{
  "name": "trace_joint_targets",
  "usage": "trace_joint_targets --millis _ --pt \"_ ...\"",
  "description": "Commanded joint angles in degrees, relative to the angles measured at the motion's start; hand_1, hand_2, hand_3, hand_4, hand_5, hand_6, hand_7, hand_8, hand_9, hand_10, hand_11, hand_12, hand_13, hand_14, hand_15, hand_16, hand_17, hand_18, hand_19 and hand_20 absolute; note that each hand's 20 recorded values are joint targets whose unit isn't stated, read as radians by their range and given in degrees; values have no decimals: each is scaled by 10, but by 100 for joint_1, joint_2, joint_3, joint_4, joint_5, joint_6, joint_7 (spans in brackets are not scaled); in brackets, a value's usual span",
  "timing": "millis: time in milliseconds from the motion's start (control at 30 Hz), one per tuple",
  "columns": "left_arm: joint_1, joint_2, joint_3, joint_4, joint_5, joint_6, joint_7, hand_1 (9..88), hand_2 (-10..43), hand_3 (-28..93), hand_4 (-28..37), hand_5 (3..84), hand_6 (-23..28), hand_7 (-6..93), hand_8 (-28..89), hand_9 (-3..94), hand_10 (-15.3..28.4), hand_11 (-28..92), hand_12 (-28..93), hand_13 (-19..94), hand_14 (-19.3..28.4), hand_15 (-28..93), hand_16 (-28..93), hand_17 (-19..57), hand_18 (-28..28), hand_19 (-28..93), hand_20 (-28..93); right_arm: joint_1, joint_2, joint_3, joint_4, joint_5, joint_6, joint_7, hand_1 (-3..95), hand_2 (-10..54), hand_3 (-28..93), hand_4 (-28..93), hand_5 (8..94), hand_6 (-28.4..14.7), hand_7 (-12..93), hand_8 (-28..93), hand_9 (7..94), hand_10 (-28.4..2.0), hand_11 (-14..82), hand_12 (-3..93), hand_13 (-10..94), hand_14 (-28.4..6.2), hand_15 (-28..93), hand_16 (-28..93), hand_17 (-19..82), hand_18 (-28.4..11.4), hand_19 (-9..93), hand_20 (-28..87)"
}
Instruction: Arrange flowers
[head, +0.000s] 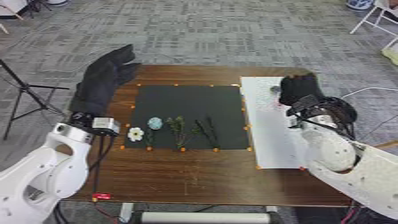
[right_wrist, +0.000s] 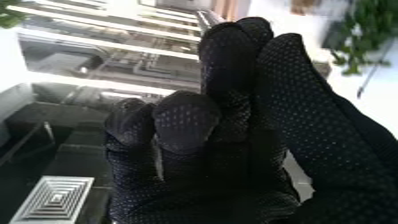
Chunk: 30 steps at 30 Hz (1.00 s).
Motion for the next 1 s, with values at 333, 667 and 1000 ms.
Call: trace_joint_targets --millis 333,667,1000 --pt "688 3 -625 -178 -7 75 -28 253 -26 693 -257 311 28 181 -81 242 112 192 194 202 138 293 56 -91 198 378 141 -1934 1214 2481 -782 804 -3477 -801 355 -95 840 -283 501 28 262 -152 559 -62 238 206 492 -92 796 287 204 -193 782 565" --pt "592 1 -518 -149 -3 42 -9 254 -26 693 -257 311 28 181 -81 241 112 192 194 202 138 292 56 -91 199 378 141 -1681 1037 2047 -300 936 -3752 -619 363 -95 859 -283 407 2 234 -137 471 -68 159 181 486 -85 795 263 199 -191 774 562" --pt "544 43 -459 -153 0 -12 13 254 -25 692 -257 310 28 180 -81 241 111 191 193 202 137 292 56 -91 199 379 141 -1661 1112 1548 -8 695 -2631 -562 474 -95 796 -283 573 38 444 -62 702 -54 244 424 591 -48 763 357 267 -184 818 553"
